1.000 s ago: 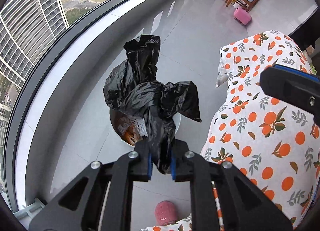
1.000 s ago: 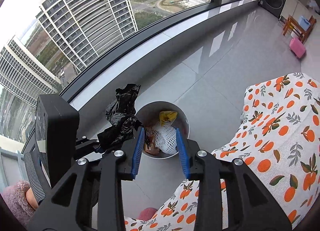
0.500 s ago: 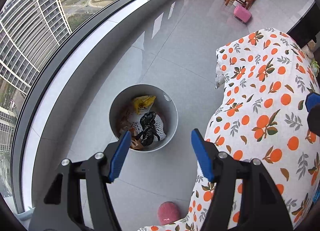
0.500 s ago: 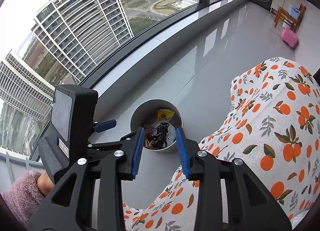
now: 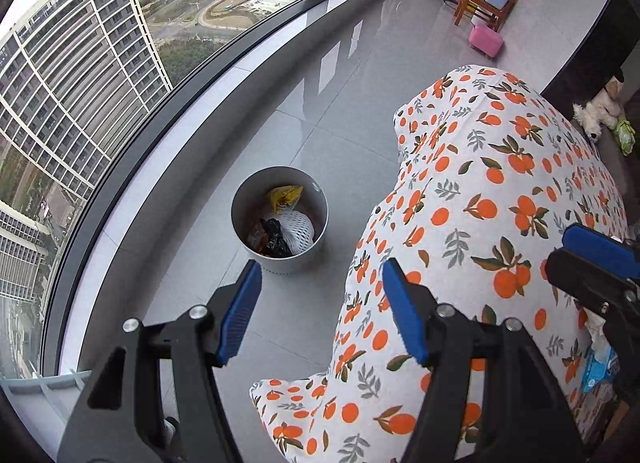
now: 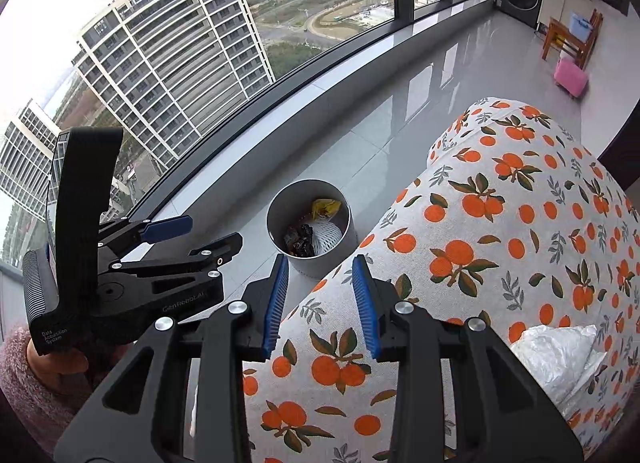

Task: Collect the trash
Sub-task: 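Move both tools back to the ottoman toward the tissue and milk carton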

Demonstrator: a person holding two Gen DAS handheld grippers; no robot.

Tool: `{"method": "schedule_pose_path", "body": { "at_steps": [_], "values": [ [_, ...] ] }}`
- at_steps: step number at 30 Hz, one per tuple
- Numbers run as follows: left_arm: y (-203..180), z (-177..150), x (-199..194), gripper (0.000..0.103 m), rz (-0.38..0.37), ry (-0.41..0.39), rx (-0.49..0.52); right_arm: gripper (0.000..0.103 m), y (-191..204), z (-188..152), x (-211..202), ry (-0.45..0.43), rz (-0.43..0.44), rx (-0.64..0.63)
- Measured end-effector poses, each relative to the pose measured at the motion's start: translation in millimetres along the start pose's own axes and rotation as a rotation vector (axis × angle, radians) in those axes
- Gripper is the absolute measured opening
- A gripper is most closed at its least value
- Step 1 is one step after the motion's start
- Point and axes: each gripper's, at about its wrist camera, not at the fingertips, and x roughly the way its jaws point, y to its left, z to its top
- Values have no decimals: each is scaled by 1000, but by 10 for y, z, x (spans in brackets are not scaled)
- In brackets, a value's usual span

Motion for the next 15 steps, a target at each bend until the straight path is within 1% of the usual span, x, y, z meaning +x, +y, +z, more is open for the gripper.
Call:
{"method": "schedule_pose_path", "body": {
  "at_steps": [4,10,11,13,15],
  "values": [
    [-467,-347,-409,63,11,6,-14,32,-236,-366,-495,0,6,-42],
    [-1335,-922,-796,63,2,40,-23,32,-870,-1032,-1226,19,-17,-90],
    [-1502,-1021,-835,63,-3,48,-20,34,-996,-1142,-1324,22,-26,-97],
    [-1822,-1187,-869,64,-33,67,-20,49,-1245,-1350,-1515,19,-53,-114],
    [-2086,-1331,-889,64,-56,90,-18,56,-1420,-1538,-1667,24,-73,-145]
  ]
}}
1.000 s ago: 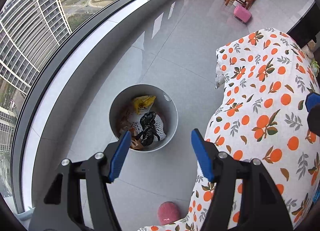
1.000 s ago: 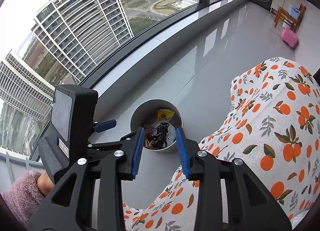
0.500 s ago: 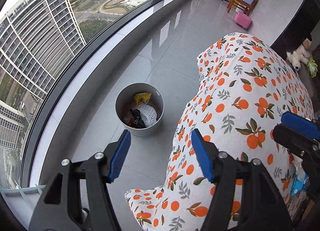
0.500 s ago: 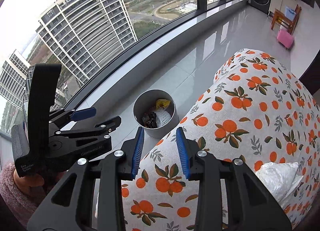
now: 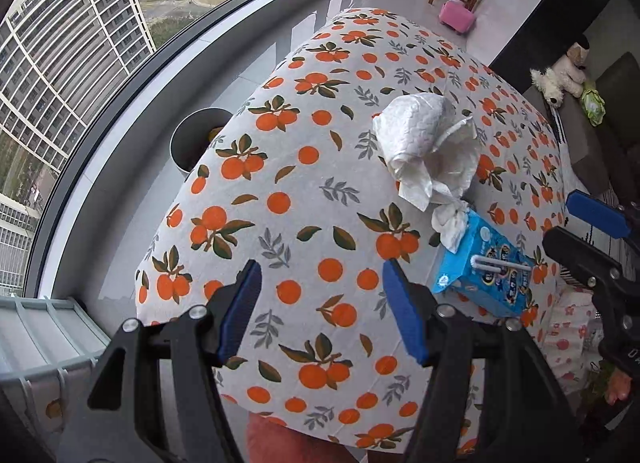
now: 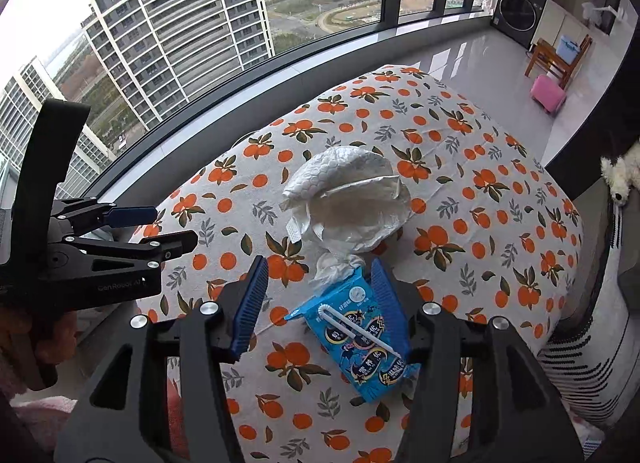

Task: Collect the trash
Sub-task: 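Move both tools back to the ottoman toward the tissue and milk carton, then grasp the white tissue with the left tool while the right tool grasps the blue milk carton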

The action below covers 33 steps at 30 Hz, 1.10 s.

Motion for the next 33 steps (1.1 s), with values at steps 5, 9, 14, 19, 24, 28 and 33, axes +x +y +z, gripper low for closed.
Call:
{"method": "schedule_pose_path", "body": {
  "at_steps": [5,9,14,19,24,28,33],
  "values": [
    [-463,-256,46,64,-39,41,38,66,-225,-378,17,63,8,-116],
    [-590,-285,151,64,-42,42,54,67,-303,-556,185,94,48,-174],
    [-582,-93,362,64,-46,26,41,68,-293,-662,415,121,73,-237],
    [-582,186,565,64,-63,9,21,69,-278,-741,589,150,91,-289],
    [-630,254,674,64,-75,19,26,75,-262,-774,724,159,76,-329],
    [-650,238,673,64,-73,28,39,69,-311,-808,834,184,73,-322],
    [-650,346,619,64,-60,5,63,66,-529,-785,676,163,47,-236]
  ]
}}
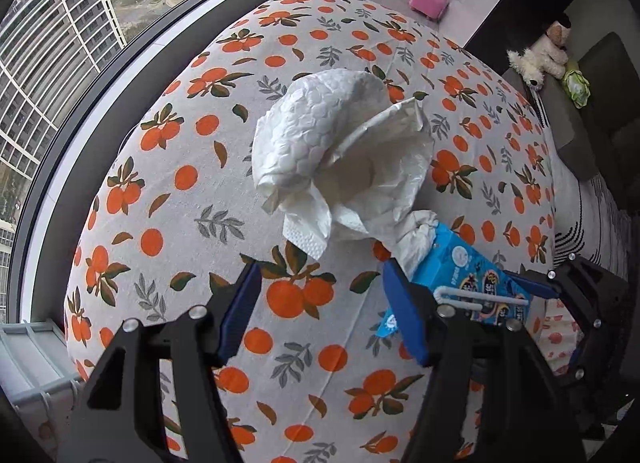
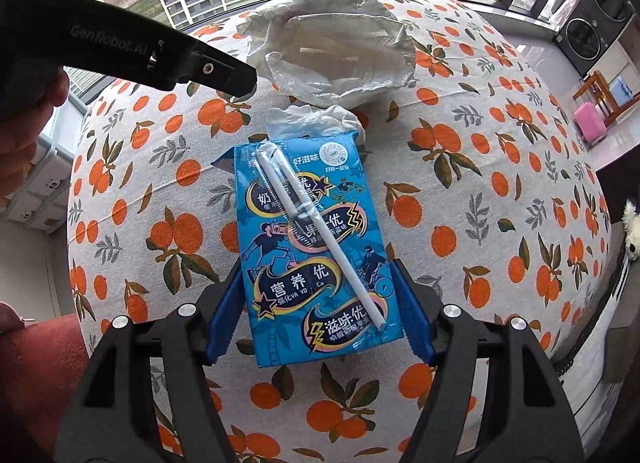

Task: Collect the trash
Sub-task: 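Grasp the white tissue with the left tool while the right tool grasps the blue milk carton, then carry the tissue and blue milk carton over the grey bin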

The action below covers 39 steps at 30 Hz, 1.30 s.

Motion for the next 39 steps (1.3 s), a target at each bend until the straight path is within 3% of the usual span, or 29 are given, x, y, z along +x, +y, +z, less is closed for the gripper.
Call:
{"method": "schedule_pose_path", "body": {
  "at_steps": [7,15,20,28,30,39],
  "values": [
    [-3,277,73,64,16,-28,8,65,-476,-18,-261,-51,-44,177],
    [6,412,462,63,59,11,15,65,-665,184,-114,-82,-41,241],
    [-10,441,513,46,55,8,-9,66,-656,254,23,-65,-25,264],
    [20,491,481,34,25,-13,-32,70,-630,320,236,-27,-12,257],
    [16,482,447,30,19,-26,-25,64,-634,340,242,-33,-8,261],
    [82,439,70,25,42,-92,-2,62,-539,425,8,-74,-30,242]
  ]
}}
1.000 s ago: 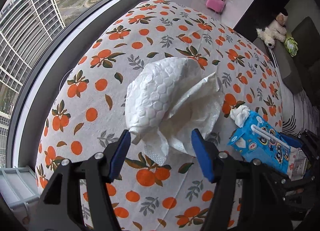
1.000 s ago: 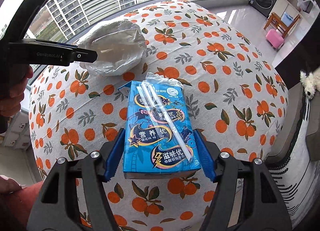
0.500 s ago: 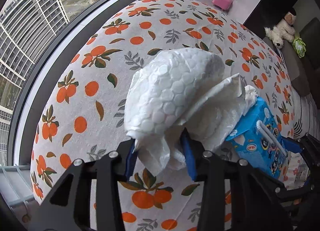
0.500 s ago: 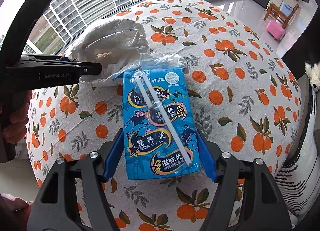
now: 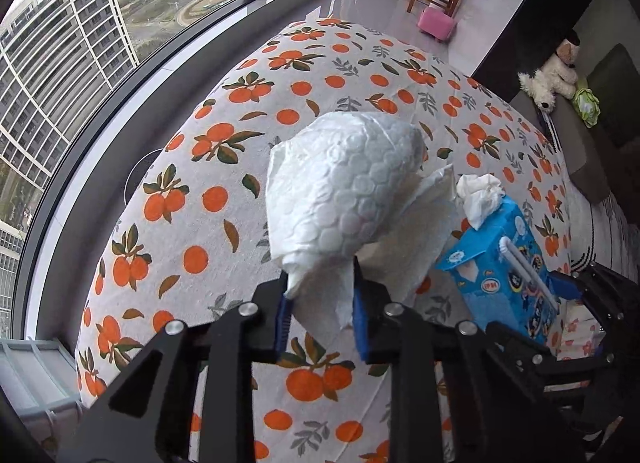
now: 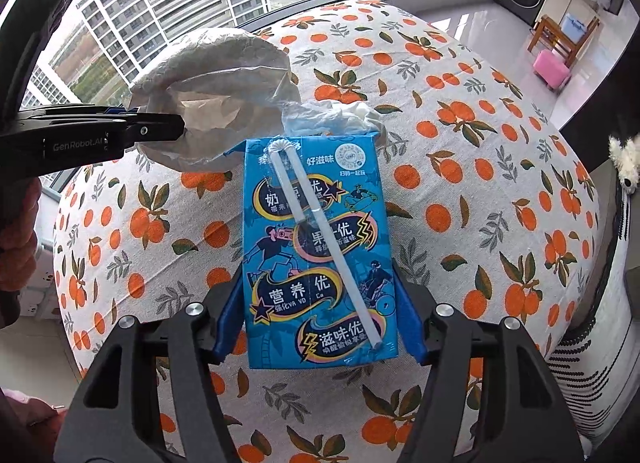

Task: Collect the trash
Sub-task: 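Carry the tissue and blue milk carton over the grey bin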

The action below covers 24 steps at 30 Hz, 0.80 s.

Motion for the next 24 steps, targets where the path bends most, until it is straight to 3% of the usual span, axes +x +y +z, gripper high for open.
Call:
{"method": "schedule_pose_path", "body": {
  "at_steps": [6,12,17,24],
  "values": [
    [273,-67,-436,25,48,-42,-31,62,139,179,-260,-34,14,-2],
    [803,-134,-734,25,82,-62,-107,62,427,538,-327,-56,38,-23],
    [1449,-111,-760,25,93,-55,-158,62,882,1046,-145,-65,61,-39],
    [2666,121,-526,25,108,-23,-186,62,1825,2024,480,-61,112,-45]
  ]
}}
